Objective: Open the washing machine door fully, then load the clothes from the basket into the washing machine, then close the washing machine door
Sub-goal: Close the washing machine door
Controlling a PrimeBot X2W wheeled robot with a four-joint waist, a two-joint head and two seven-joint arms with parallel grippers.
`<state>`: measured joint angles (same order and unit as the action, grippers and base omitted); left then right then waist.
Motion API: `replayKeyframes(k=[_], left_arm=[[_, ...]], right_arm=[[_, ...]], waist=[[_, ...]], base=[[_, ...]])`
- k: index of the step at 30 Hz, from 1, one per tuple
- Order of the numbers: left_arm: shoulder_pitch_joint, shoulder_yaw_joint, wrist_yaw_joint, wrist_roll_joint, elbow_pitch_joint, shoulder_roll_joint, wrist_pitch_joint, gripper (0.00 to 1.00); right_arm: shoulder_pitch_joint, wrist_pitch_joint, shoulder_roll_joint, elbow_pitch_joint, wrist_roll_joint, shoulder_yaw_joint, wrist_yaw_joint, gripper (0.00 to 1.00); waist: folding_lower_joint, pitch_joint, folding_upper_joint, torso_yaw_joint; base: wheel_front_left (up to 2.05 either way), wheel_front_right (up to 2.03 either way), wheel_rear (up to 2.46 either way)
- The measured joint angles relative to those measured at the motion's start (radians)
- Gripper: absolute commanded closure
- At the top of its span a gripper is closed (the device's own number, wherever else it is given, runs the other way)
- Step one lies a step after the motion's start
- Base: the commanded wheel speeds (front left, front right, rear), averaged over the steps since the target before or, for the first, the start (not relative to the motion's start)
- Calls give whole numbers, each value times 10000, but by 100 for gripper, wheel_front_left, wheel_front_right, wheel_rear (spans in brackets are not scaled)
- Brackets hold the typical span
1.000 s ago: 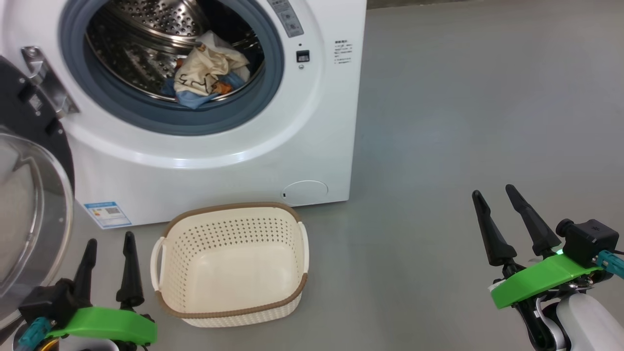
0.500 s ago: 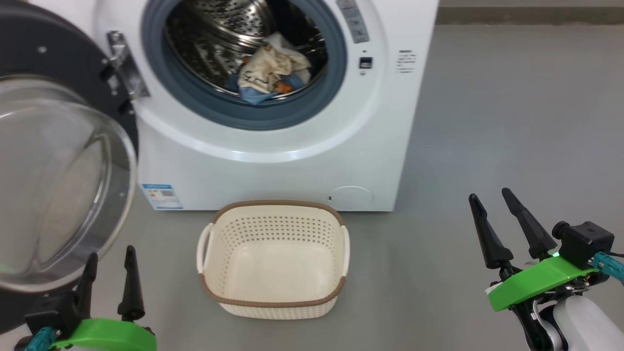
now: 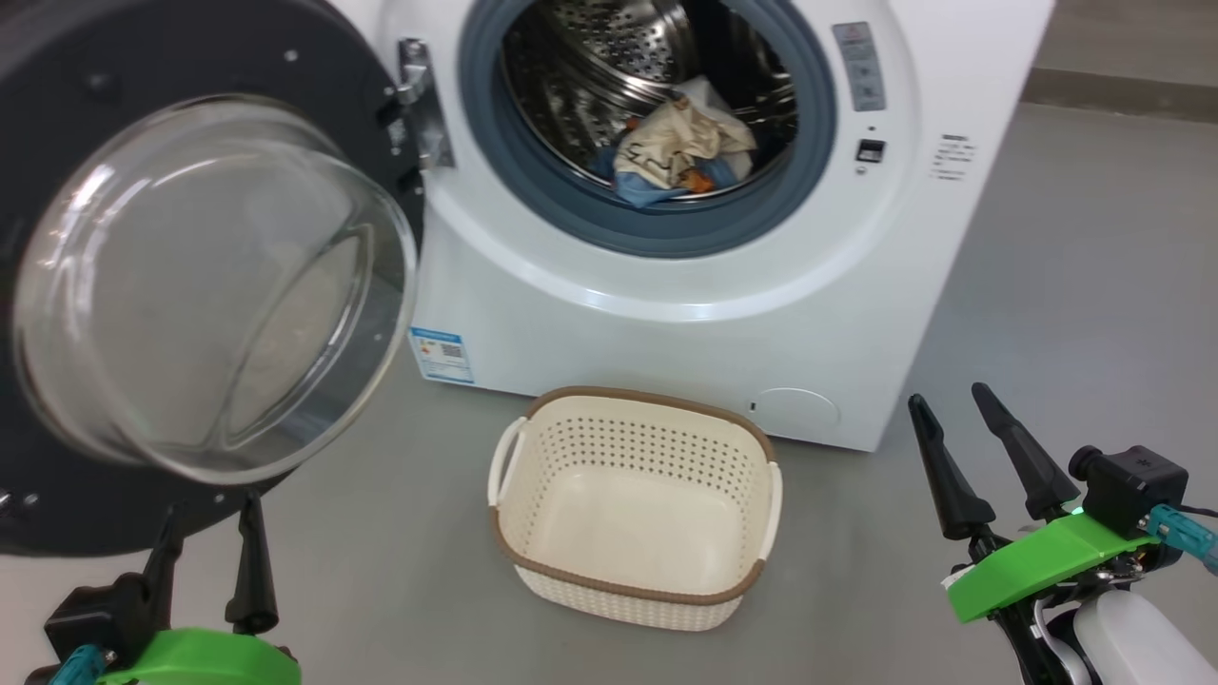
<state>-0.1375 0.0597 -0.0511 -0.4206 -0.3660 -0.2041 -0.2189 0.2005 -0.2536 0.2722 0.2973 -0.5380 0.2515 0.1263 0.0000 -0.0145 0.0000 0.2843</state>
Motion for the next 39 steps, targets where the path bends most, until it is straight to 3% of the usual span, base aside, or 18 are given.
replayKeyframes(k=[20, 39], left_arm=[[8, 180, -115, -4, -6, -50, 46, 0], [9, 249, -117, -36, -77, -165, -13, 0]], right_arm=[[-53, 0, 12, 111, -201, 347, 0, 0], [-58, 0, 6, 161, -247, 462, 0, 0]], waist=[[0, -76, 0, 1762], [0, -291, 0, 1857]], base=[[0, 0, 0], [0, 0, 0]])
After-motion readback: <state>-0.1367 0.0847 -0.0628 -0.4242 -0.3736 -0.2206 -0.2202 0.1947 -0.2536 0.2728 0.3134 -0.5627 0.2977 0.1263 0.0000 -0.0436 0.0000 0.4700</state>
